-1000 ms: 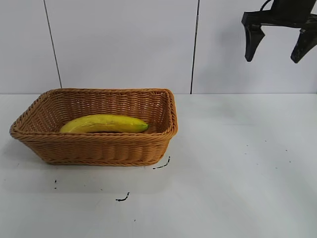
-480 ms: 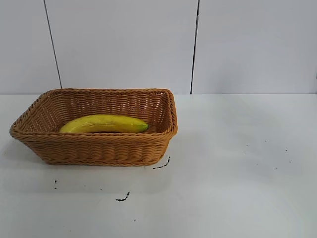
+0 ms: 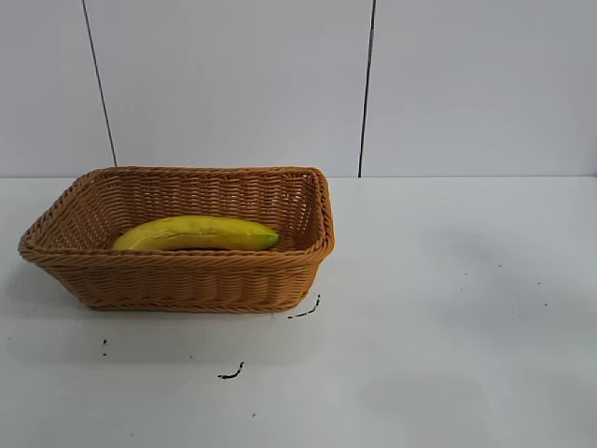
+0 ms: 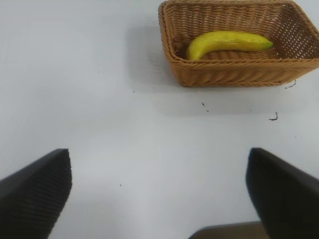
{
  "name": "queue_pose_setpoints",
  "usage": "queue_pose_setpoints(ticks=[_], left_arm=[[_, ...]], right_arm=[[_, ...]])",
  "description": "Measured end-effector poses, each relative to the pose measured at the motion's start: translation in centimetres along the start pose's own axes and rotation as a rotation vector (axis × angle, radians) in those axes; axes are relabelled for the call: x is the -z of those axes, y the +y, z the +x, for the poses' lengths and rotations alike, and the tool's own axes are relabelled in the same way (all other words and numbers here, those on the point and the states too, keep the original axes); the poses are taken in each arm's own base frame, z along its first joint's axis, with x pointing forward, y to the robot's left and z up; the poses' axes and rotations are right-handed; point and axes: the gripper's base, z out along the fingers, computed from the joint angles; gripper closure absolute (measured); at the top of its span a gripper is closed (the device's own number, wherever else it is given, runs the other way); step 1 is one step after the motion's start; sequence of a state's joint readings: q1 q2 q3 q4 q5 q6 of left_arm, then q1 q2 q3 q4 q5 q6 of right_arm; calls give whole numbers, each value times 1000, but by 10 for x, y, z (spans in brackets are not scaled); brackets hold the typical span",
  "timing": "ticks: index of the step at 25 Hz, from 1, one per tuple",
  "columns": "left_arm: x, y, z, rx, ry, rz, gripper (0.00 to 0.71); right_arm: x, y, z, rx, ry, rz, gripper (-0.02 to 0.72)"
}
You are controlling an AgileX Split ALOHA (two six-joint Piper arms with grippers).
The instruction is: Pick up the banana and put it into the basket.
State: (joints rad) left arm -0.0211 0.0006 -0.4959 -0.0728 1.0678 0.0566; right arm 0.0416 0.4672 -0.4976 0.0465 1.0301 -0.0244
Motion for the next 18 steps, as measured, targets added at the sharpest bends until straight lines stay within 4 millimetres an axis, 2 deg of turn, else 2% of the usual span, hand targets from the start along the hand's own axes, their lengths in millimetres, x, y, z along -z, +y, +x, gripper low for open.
queue_pose_setpoints(ticks=[10, 13, 18], left_arm=[[0, 0, 0, 0, 0, 0, 20], [0, 0, 0, 0, 0, 0, 20], [0, 0, 0, 0, 0, 0, 20]], right_arm=[[48, 2, 37, 15, -401, -1, 11], [55, 2, 46, 18, -472, -2, 11], [55, 3, 46, 17, -477, -4, 11]])
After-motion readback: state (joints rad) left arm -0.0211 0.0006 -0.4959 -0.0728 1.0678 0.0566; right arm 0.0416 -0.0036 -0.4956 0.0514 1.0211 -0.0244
